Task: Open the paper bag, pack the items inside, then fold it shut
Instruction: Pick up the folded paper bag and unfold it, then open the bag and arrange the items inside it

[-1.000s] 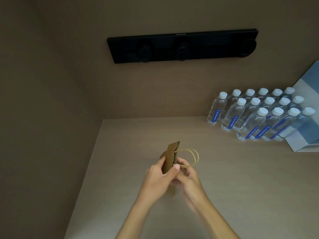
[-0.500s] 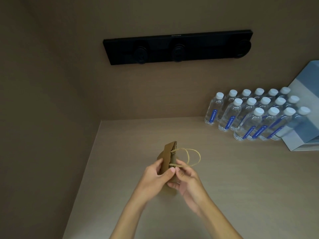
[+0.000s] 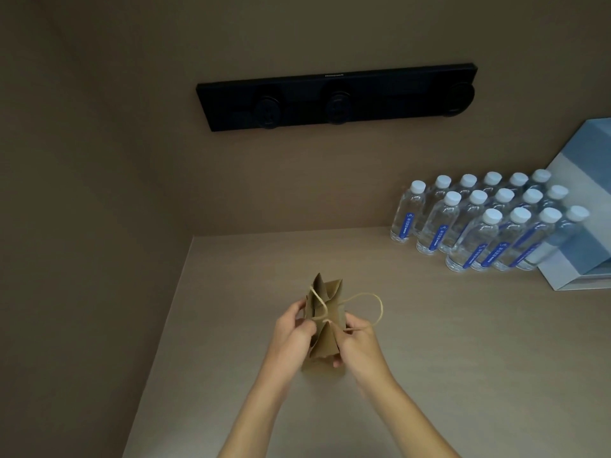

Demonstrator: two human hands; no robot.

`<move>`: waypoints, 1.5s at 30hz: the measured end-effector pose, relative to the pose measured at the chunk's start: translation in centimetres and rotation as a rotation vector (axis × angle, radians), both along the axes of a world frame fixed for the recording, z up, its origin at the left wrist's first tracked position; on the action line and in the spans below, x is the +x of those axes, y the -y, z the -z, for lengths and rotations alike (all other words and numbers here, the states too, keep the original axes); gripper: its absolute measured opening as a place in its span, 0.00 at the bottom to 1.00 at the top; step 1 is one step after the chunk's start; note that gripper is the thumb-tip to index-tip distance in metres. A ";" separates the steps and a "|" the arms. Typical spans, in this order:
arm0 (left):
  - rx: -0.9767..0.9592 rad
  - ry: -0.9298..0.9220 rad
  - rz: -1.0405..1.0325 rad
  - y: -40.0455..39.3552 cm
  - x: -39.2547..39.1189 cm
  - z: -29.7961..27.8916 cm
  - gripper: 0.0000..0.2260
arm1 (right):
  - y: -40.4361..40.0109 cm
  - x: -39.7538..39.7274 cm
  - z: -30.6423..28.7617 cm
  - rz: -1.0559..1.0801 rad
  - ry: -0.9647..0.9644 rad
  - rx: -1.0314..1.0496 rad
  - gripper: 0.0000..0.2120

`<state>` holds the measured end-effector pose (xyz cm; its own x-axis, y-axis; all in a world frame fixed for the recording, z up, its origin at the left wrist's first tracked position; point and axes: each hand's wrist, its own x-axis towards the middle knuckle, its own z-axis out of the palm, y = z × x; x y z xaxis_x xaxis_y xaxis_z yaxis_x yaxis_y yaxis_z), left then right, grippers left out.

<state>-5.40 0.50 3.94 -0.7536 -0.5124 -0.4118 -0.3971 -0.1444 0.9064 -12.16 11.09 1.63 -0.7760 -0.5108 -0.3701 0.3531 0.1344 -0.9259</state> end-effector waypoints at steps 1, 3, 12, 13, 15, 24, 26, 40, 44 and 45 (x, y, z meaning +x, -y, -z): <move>-0.049 0.022 -0.001 0.1 0.0 0.0 0.15 | -0.1 0.0 -0.1 -0.022 -0.023 0.023 0.12; -0.152 0.069 -0.042 0.4 -0.1 0.3 0.07 | -0.3 -0.1 -0.2 -0.045 -0.044 0.085 0.12; -0.372 0.277 -0.069 1.6 1.0 0.2 0.03 | -2.2 -1.3 -1.6 -0.083 -0.309 0.327 0.11; -0.404 0.268 -0.072 1.8 1.3 0.1 0.04 | -2.6 -1.6 -1.8 -0.072 -0.373 0.390 0.10; -0.465 0.255 -0.092 2.1 2.1 -0.2 0.05 | -3.5 -2.1 -2.5 -0.049 -0.507 0.517 0.09; -0.582 0.337 -0.165 1.9 4.2 -1.9 0.21 | -5.2 -0.1 -4.8 0.008 -0.698 0.603 0.15; -0.578 0.347 -0.180 1.8 4.6 -2.2 0.22 | -5.5 0.8 -4.7 0.014 -0.719 0.573 0.16; -0.846 0.431 -0.065 1.3 4.4 -1.8 0.17 | -6.5 3.3 -3.1 -0.067 -0.548 0.438 0.22; -0.950 0.494 -0.077 2.2 3.7 -2.8 0.11 | -7.2 4.3 -3.1 0.066 -0.473 0.384 0.25; -0.953 0.491 -0.070 2.4 3.5 -2.9 0.11 | -7.2 4.6 -3.1 0.071 -0.460 0.382 0.26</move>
<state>-1.87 -1.87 6.82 -0.5711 -0.8179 -0.0694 -0.7667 0.5013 0.4010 -7.59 18.34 4.70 -0.9275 -0.3487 -0.1348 -0.0523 0.4780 -0.8768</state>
